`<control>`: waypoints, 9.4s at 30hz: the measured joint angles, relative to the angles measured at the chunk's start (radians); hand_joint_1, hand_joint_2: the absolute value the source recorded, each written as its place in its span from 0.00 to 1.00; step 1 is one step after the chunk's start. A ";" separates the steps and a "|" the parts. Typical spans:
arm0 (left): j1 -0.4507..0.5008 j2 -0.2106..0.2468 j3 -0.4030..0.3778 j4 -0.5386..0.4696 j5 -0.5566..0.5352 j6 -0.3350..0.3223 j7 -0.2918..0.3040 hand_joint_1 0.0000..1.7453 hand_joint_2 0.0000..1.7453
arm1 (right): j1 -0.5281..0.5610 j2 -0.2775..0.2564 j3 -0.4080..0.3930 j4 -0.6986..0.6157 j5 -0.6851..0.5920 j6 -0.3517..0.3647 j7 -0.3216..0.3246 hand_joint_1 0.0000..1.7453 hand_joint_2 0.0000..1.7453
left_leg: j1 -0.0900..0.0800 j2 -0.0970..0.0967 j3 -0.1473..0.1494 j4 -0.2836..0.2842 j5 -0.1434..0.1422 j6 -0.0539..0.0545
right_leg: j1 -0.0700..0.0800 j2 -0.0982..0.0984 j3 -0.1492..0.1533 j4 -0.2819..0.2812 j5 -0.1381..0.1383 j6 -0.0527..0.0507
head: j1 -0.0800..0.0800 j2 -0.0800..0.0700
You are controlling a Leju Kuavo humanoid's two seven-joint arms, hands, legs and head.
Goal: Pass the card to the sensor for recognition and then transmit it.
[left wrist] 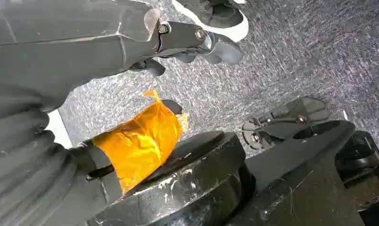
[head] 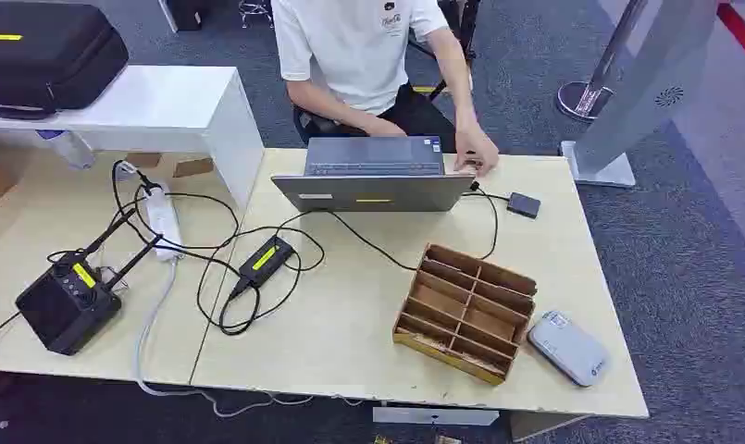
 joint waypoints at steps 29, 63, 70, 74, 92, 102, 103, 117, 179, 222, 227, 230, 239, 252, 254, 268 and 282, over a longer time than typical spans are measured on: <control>-0.012 -0.001 -0.050 0.000 -0.046 -0.061 0.018 0.00 1.00 | -0.351 0.239 0.867 -0.241 0.223 -0.104 0.221 0.00 1.00 | 0.000 -0.003 0.000 0.000 0.003 -0.002 | 0.000 -0.002 0.000 0.001 0.000 0.000 | 0.000 0.000; -0.014 0.002 -0.082 0.000 -0.062 -0.078 0.020 0.00 1.00 | -0.479 0.314 1.013 -0.231 0.152 -0.126 0.232 1.00 1.00 | 0.000 -0.003 0.000 0.000 0.003 -0.002 | 0.000 -0.002 0.000 0.001 0.000 0.000 | 0.000 0.000; -0.014 0.002 -0.083 0.000 -0.062 -0.082 0.019 0.00 1.00 | -0.475 0.313 1.013 -0.233 0.141 -0.132 0.227 1.00 1.00 | 0.000 -0.003 0.000 0.000 0.003 -0.002 | 0.000 -0.002 0.000 0.001 0.000 0.000 | 0.000 0.000; -0.014 0.002 -0.083 0.000 -0.062 -0.083 0.018 0.00 1.00 | -0.469 0.313 1.012 -0.233 0.128 -0.139 0.226 1.00 1.00 | 0.000 -0.003 0.001 0.000 0.003 -0.002 | 0.000 -0.002 0.000 0.001 0.000 0.000 | 0.000 0.000; -0.010 0.002 -0.082 0.000 -0.011 -0.091 -0.006 0.00 1.00 | -0.266 0.271 0.950 -0.353 0.094 -0.224 0.199 1.00 1.00 | 0.000 -0.006 0.000 0.000 0.002 -0.001 | 0.000 -0.004 0.000 0.000 0.000 0.000 | 0.000 0.000; -0.006 0.002 -0.076 0.000 0.020 -0.089 -0.004 0.00 1.00 | 0.130 0.232 0.713 -0.540 0.037 -0.353 0.047 1.00 1.00 | 0.000 -0.006 -0.001 0.000 0.000 0.000 | 0.000 -0.005 0.000 -0.001 -0.002 0.002 | 0.000 0.000; -0.006 0.002 -0.072 0.000 0.025 -0.088 -0.004 0.00 1.00 | 0.170 0.234 0.688 -0.562 0.036 -0.361 0.039 1.00 1.00 | 0.000 -0.007 -0.001 0.000 0.000 0.000 | 0.000 -0.006 0.000 -0.001 -0.002 0.002 | 0.000 0.000; -0.004 0.000 -0.057 0.000 0.040 -0.078 -0.005 0.00 1.00 | 0.445 0.306 0.576 -0.682 0.117 -0.375 -0.006 1.00 1.00 | 0.000 -0.004 0.000 -0.001 0.000 0.000 | 0.000 -0.004 0.000 -0.001 -0.003 0.002 | 0.000 0.000; -0.010 -0.001 -0.056 0.000 0.009 -0.087 0.006 0.00 1.00 | 0.285 0.474 0.561 -0.193 0.026 -0.434 -0.022 1.00 1.00 | 0.000 -0.002 0.002 -0.001 0.000 0.000 | 0.000 -0.001 0.001 -0.001 -0.002 0.001 | 0.000 0.000; -0.022 0.001 -0.129 0.000 -0.067 -0.099 0.009 0.00 1.00 | -0.660 0.466 1.030 0.095 0.176 -0.198 0.185 1.00 1.00 | 0.000 -0.003 0.001 -0.001 0.004 -0.003 | 0.000 -0.001 0.000 0.002 0.001 0.000 | 0.000 0.000; -0.022 0.001 -0.133 0.000 -0.067 -0.101 0.009 0.00 1.00 | -0.675 0.477 1.048 0.125 0.175 -0.201 0.184 0.00 1.00 | 0.000 -0.003 0.001 -0.001 0.004 -0.003 | 0.000 -0.001 0.000 0.001 0.001 0.000 | 0.000 0.000; -0.022 0.001 -0.133 0.000 -0.066 -0.119 -0.005 0.00 1.00 | -0.680 0.478 1.056 0.134 0.160 -0.201 0.174 0.00 1.00 | 0.000 -0.003 0.001 -0.001 0.004 -0.003 | 0.000 -0.001 0.000 0.001 0.001 0.000 | 0.000 0.000; -0.018 -0.013 -0.136 0.008 -0.057 -0.118 -0.020 0.00 1.00 | -0.646 0.458 1.069 0.116 0.126 -0.214 0.162 0.00 1.00 | 0.000 -0.002 0.001 0.000 0.004 -0.003 | 0.000 -0.001 -0.001 0.001 0.001 0.000 | 0.000 0.000; -0.008 -0.015 -0.136 0.009 0.007 -0.101 -0.012 0.00 1.00 | -0.096 0.360 0.929 -0.403 0.055 -0.348 0.081 0.00 1.00 | 0.001 -0.003 0.000 -0.001 0.000 -0.002 | 0.001 -0.002 -0.001 0.000 -0.002 0.000 | 0.000 0.000; -0.006 -0.015 -0.134 0.009 0.016 -0.099 -0.012 0.00 1.00 | -0.014 0.354 0.900 -0.477 0.055 -0.362 0.066 0.00 1.00 | 0.001 -0.003 0.000 -0.001 -0.001 -0.002 | 0.001 -0.002 -0.001 0.000 -0.002 0.000 | 0.000 0.000; -0.004 -0.016 -0.111 0.009 0.039 -0.089 -0.008 0.00 1.00 | 0.304 0.352 0.752 -0.743 0.074 -0.414 0.012 0.00 1.00 | 0.001 -0.001 0.001 -0.001 -0.001 -0.002 | 0.001 -0.001 -0.001 0.000 -0.003 0.000 | 0.000 0.000; -0.004 -0.016 -0.097 0.009 0.048 -0.084 -0.006 0.00 1.00 | 0.357 0.352 0.738 -0.773 0.076 -0.340 0.005 0.00 1.00 | 0.001 0.000 0.001 -0.001 -0.001 -0.002 | 0.001 -0.001 -0.001 0.000 -0.003 0.000 | 0.000 0.000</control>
